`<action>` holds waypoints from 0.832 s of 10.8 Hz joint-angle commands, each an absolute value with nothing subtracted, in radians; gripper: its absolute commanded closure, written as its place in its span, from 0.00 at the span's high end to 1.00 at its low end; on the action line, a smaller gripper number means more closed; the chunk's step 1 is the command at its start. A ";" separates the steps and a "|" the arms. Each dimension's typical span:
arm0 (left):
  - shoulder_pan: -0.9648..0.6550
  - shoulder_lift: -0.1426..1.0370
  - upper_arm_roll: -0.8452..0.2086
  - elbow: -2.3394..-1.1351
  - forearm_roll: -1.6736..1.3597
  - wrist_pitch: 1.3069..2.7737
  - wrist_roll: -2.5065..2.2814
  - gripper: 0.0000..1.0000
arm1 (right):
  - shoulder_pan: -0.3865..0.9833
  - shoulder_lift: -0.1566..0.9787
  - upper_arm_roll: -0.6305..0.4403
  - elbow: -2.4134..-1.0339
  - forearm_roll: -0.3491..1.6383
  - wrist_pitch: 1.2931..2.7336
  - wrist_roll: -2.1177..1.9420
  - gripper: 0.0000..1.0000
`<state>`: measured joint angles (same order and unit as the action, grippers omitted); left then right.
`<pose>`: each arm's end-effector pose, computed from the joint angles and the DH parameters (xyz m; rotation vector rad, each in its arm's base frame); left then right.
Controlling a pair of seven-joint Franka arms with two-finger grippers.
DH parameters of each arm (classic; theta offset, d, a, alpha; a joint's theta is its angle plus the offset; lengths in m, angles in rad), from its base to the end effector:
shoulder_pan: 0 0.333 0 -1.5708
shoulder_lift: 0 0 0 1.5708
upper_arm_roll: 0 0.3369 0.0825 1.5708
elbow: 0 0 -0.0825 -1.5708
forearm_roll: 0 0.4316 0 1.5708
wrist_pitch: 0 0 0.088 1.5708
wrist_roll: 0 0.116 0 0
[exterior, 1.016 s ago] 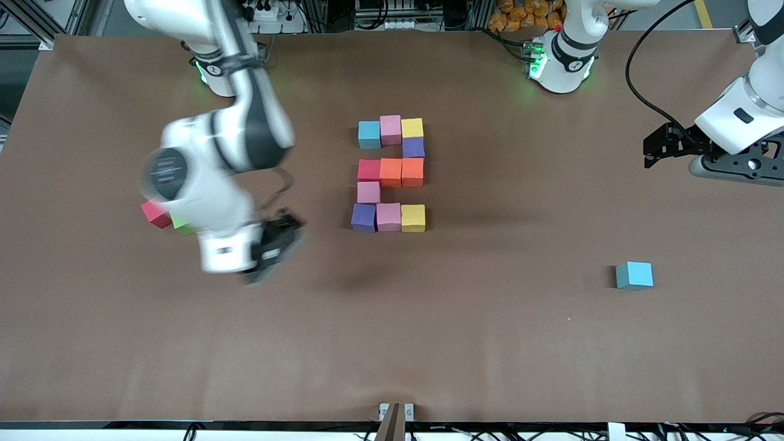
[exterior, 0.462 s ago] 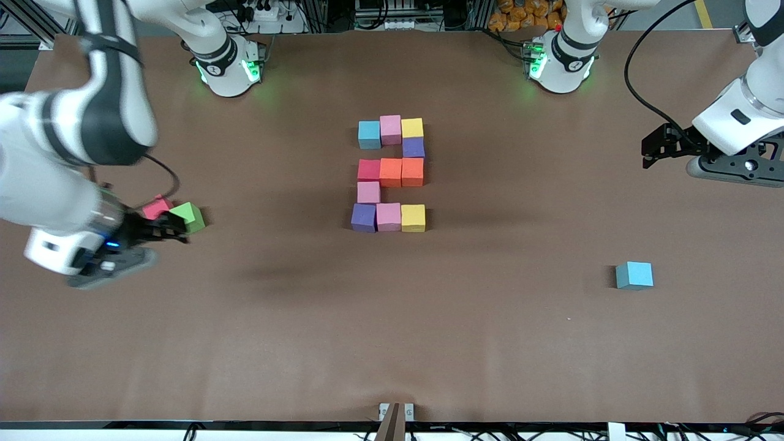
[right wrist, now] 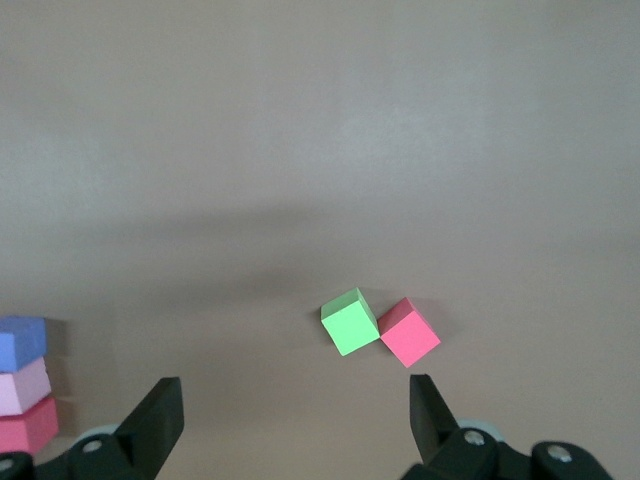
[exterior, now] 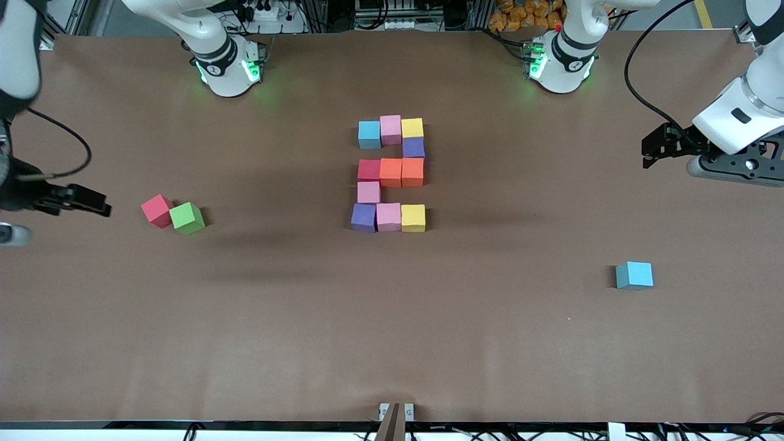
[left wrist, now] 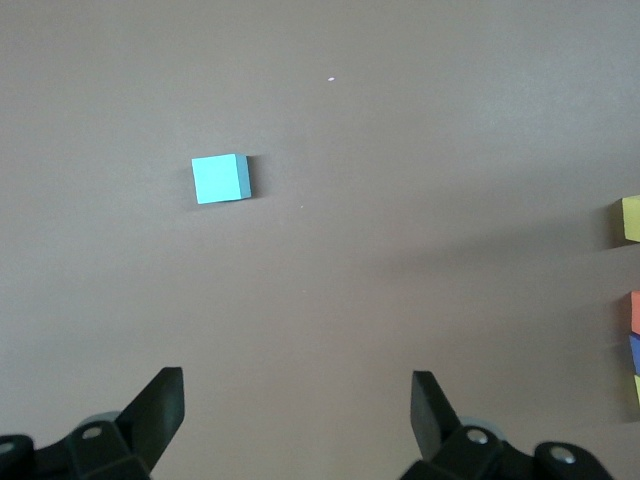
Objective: Form number 2 with 11 blocks
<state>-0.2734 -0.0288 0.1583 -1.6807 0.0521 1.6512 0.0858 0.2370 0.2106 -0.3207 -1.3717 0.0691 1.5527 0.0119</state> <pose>0.5945 -0.0618 0.6032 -3.0779 0.3169 0.0005 0.6653 -0.0249 0.6103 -3.1346 0.1396 0.0299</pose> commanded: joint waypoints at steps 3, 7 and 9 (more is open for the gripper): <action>-0.253 -0.014 0.126 -1.669 0.037 1.646 0.089 1.00 | 0.131 0.158 -0.256 -1.344 0.089 1.531 0.049 1.00; -0.118 -0.003 -0.015 -1.654 0.040 1.646 0.091 1.00 | 0.117 0.158 -0.258 -1.339 0.094 1.503 0.060 1.00; -0.114 -0.008 -0.014 -1.648 0.048 1.646 0.095 1.00 | 0.054 0.138 -0.206 -1.339 0.095 1.494 0.048 1.00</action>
